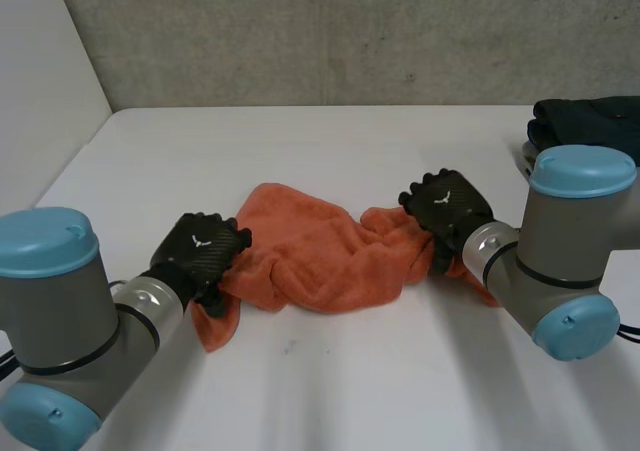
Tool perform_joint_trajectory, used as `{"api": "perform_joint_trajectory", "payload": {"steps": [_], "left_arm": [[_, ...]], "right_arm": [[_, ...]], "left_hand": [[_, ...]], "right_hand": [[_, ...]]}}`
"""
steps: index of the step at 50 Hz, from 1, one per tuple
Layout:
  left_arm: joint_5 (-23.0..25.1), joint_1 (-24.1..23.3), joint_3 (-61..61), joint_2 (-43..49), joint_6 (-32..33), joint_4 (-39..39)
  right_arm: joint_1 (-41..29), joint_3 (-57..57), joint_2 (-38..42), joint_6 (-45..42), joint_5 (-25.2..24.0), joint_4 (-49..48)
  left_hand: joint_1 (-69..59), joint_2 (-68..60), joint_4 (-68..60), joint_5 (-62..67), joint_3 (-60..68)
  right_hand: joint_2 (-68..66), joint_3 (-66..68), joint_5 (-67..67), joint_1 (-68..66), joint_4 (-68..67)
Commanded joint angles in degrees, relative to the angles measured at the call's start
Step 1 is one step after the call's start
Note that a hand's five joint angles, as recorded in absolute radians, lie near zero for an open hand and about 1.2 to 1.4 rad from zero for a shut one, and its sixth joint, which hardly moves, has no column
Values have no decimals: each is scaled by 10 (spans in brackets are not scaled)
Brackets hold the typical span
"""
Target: Fold the laundry.
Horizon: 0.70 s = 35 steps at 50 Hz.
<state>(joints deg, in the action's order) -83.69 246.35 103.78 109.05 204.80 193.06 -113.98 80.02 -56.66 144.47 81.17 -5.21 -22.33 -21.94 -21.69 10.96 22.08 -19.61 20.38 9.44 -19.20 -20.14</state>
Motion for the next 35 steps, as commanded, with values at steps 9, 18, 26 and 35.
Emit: {"api": "perform_joint_trajectory", "payload": {"steps": [9, 18, 26, 35], "left_arm": [[-5, 3, -51, 72, 5, 22], [-27, -15, -66, 97, 17, 13], [-39, -20, -30, 39, 10, 25], [-42, -22, -17, 13, 1, 35]], "right_arm": [[-3, 15, -23, 28, 21, 1], [4, 17, -55, 85, 42, 16], [60, 15, -176, 168, 61, 163], [164, 23, -216, 223, 42, 290]], "left_hand": [[-268, -272, -275, 282, 271], [-577, -581, -583, 590, 579], [-577, -581, -583, 590, 579], [-577, -581, -583, 590, 579]], "right_hand": [[-17, 9, 18, -21, -11], [96, -104, -94, 92, 101], [96, -104, -94, 92, 101], [29, -37, -27, 25, 34]]}}
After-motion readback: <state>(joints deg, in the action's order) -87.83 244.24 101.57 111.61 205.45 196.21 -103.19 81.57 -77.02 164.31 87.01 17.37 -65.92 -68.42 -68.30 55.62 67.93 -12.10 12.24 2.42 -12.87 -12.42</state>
